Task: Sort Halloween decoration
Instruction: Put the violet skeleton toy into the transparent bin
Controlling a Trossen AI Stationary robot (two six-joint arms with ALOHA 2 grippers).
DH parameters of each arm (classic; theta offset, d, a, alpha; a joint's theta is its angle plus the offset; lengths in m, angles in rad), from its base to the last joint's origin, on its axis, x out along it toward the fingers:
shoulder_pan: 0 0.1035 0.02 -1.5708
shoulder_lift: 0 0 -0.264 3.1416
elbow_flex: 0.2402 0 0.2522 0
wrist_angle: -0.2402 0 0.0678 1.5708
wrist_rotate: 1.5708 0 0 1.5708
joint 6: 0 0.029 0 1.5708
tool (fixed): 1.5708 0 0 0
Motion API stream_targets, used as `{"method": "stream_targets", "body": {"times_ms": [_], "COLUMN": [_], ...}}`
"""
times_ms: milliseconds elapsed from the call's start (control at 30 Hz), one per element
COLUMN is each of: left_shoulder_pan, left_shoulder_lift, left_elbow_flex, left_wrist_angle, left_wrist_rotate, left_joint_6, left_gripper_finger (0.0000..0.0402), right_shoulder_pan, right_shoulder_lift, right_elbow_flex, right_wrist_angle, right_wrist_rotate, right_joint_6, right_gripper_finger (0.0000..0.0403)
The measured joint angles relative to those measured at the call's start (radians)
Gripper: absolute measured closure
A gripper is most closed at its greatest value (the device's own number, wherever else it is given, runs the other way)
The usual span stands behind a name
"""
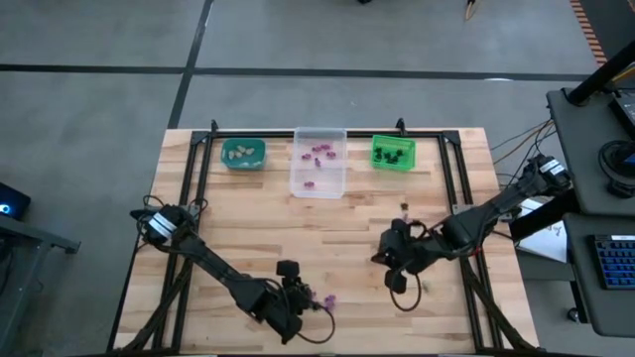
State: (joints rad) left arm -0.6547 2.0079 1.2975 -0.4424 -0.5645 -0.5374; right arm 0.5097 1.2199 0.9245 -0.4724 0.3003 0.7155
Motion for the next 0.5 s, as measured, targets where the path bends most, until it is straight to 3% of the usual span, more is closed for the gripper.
{"method": "stream_targets", "body": {"times_ms": [500], "left_shoulder_pan": [0.012], "left_shoulder_lift": [0.002], "left_elbow_flex": [-0.133], "left_wrist_angle": [0.289], "left_wrist_rotate": [-0.001], "left_joint_6": [0.008], "left_gripper_finger": [0.0251], "right_shoulder_pan": [0.016], "right_shoulder_lift": [0.133], "right_elbow_flex": [0.000], "right_wrist_angle": [0.016], "right_wrist_rotate": [0.020], "right_joint_6": [-0.001], "right_gripper_finger": [0.0394]}}
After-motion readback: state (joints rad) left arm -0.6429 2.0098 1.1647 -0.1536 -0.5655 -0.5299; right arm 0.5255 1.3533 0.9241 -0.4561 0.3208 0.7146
